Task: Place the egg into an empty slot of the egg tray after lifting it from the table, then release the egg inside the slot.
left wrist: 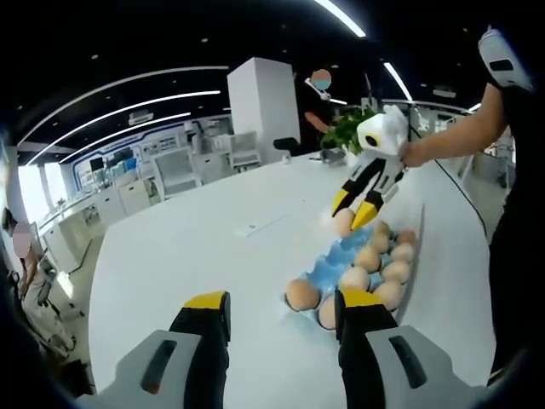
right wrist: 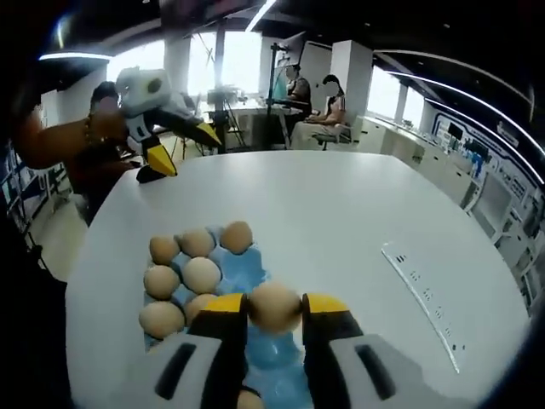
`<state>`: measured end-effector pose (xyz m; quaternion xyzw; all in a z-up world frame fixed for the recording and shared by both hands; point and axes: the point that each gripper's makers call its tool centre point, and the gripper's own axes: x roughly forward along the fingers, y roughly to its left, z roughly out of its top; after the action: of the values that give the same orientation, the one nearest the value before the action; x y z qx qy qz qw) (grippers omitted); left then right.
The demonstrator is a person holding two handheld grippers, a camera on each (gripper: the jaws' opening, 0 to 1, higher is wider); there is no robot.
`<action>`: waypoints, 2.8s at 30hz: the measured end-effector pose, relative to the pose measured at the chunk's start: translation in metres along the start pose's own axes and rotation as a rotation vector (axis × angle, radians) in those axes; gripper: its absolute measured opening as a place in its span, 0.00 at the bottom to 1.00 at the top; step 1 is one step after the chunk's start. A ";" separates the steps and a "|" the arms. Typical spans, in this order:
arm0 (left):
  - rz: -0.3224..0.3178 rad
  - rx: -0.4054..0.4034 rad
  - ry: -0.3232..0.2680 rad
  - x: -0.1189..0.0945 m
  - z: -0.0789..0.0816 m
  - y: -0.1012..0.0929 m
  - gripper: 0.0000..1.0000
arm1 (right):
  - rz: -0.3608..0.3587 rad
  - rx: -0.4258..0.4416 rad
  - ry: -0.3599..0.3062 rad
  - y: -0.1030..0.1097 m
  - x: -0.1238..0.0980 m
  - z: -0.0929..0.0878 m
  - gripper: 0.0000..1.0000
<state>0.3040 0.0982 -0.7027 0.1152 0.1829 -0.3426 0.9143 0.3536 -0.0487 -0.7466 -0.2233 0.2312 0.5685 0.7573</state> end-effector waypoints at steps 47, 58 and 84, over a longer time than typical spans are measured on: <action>0.017 -0.002 -0.002 -0.007 -0.002 0.005 0.49 | 0.093 0.067 0.007 0.030 0.066 0.005 0.26; 0.015 -0.001 -0.005 -0.006 -0.001 0.005 0.49 | 0.102 0.107 0.021 0.028 0.067 0.003 0.26; 0.019 0.007 -0.004 -0.006 0.003 0.003 0.49 | 0.074 0.033 -0.077 0.024 0.050 0.005 0.27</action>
<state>0.3022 0.1032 -0.6973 0.1196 0.1789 -0.3350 0.9173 0.3432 -0.0020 -0.7748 -0.1802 0.2193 0.6003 0.7477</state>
